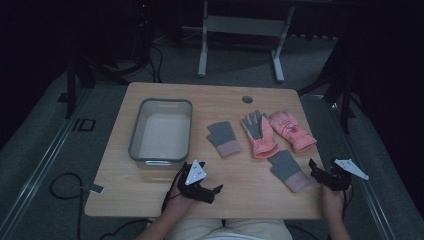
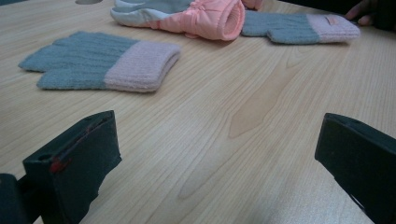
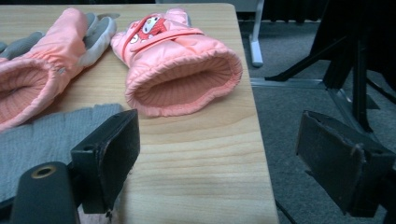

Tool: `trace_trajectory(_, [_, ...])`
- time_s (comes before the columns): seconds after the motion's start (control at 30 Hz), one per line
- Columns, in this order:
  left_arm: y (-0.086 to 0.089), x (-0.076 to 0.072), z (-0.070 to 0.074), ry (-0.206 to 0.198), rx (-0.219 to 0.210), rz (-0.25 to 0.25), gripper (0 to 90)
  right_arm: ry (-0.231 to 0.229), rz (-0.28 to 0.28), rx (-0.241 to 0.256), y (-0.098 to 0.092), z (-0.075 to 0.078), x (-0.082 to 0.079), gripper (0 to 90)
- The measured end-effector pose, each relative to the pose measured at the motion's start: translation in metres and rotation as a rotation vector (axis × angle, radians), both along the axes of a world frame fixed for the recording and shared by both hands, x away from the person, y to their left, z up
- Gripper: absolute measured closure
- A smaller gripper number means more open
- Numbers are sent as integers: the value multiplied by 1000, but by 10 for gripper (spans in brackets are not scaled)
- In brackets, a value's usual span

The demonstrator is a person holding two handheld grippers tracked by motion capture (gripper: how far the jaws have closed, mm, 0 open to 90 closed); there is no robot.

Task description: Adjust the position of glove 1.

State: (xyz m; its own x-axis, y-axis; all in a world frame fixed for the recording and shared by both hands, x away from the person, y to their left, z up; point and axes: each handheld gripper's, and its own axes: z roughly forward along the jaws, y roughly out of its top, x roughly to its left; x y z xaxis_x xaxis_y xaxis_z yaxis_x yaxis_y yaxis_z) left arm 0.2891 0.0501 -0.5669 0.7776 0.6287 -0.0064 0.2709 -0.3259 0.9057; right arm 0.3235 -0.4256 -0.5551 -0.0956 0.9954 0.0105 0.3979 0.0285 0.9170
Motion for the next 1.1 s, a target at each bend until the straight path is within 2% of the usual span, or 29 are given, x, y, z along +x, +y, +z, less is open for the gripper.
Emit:
trace_trajectory(0.07, [0, 0, 0, -3, 4, -1, 0, 1, -6, -5, 1, 0, 0, 138])
trace_trajectory(0.1, [0, 0, 0, -5, 5, -4, 0, 9, -22, -23, 1, 0, 0, 138])
trace_trajectory(0.13, [0, 0, 0, -3, 3, -3, 0, 32, -30, -37, 2, 0, 2, 139])
trace_trajectory(0.33, [1, 2, 0, 14, -11, 3, 0, 38, -41, -34, 2, 0, 2, 153])
trace_trajectory(0.43, [1, 2, 0, 13, -9, 5, 0, 47, -46, -41, 2, 0, 2, 156])
trace_trajectory(0.63, [1, 1, 0, 9, -6, 7, 0, 82, -95, -35, -1, 0, -1, 156])
trace_trajectory(0.83, [0, 1, 0, 4, 4, 11, 0, 86, -93, -44, -1, -1, -2, 156])
trace_trajectory(1.1, [0, 0, 0, -1, 0, 8, 0, 152, -108, -44, -3, -1, 5, 159])
